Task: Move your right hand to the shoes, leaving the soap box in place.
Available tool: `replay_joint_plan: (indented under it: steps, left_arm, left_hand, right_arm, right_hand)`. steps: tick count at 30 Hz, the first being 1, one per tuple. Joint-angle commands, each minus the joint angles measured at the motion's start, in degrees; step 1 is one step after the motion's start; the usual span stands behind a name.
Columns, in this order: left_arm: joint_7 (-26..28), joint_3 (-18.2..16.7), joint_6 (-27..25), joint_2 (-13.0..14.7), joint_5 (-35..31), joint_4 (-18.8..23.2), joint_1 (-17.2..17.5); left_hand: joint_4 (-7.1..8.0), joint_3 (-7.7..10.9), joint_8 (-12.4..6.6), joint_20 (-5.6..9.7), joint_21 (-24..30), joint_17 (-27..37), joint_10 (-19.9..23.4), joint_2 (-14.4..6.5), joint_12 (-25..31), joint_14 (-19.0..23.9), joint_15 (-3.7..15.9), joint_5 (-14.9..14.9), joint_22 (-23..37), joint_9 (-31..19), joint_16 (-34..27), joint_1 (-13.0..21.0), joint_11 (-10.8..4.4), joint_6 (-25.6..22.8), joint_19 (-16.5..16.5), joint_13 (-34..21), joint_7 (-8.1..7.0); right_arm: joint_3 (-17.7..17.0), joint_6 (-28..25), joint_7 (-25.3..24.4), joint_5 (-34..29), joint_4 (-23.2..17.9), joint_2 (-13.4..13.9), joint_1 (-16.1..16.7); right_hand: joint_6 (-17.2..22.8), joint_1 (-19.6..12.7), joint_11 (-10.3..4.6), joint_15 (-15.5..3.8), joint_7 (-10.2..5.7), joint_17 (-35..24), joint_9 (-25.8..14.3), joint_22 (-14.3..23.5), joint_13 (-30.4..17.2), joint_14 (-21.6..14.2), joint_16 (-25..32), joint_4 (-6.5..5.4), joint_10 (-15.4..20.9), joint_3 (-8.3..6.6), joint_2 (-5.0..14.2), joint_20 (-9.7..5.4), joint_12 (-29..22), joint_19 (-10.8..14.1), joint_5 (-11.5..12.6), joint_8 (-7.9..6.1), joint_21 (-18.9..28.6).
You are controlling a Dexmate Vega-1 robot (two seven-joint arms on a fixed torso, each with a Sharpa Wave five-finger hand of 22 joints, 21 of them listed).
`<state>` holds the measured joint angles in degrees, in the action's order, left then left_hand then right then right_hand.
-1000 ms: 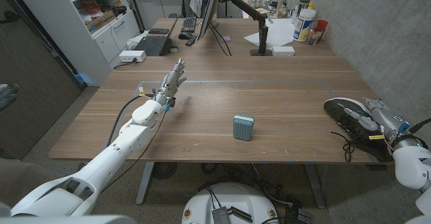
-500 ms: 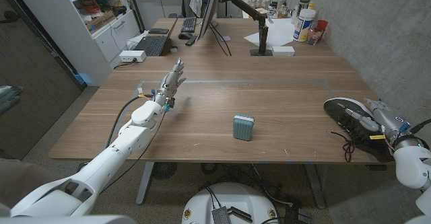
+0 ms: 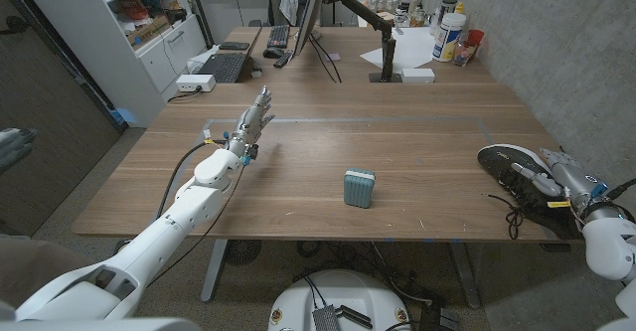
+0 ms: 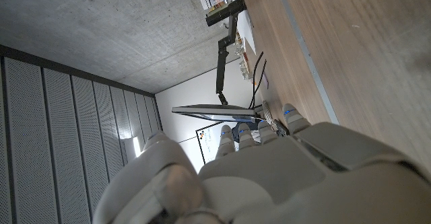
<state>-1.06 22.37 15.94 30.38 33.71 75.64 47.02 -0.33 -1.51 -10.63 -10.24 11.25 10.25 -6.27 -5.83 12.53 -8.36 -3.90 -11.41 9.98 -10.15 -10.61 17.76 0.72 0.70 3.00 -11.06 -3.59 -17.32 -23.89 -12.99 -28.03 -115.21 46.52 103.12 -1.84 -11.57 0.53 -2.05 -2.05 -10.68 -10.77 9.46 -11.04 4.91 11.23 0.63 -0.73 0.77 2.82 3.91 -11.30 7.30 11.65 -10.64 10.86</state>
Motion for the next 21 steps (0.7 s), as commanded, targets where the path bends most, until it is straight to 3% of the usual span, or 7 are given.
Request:
replay_joint_plan:
  steps: [1,21]
  left_arm:
    - [0.26,0.19,-0.35,-0.17,-0.21,-0.15,0.04]
    - [0.67,-0.46,-0.69,0.86,0.10,-0.14,1.29]
  left_hand:
    - [-0.30,-0.10,-0.26,-0.14,-0.13,0.29,0.13,-0.22,-0.01,-0.20,0.13,0.23,0.17,-0.16,-0.23,0.23,-0.23,-0.15,0.11,-0.18,-0.36]
    - [-0.38,-0.07,-0.21,-0.13,-0.12,0.29,0.22,-0.24,-0.02,-0.21,0.09,0.23,0.17,-0.16,-0.22,0.20,-0.29,-0.18,0.10,-0.19,-0.37]
  right_arm:
    - [-0.40,-0.06,-0.12,0.83,0.37,0.18,0.24]
    - [-0.16,-1.18,0.58,1.55,0.69,0.91,0.08]
  right_hand:
    - [-0.11,-0.27,-0.11,0.03,0.21,-0.08,-0.33,0.13,-0.20,0.19,0.00,0.38,-0.40,-0.09,0.48,0.32,-0.11,0.08,-0.09,-0.57,-0.26]
    - [-0.11,-0.21,-0.18,0.07,0.36,-0.09,-0.33,0.13,-0.20,0.21,-0.01,0.40,-0.40,-0.08,0.52,0.33,-0.12,0.09,-0.09,-0.60,-0.25]
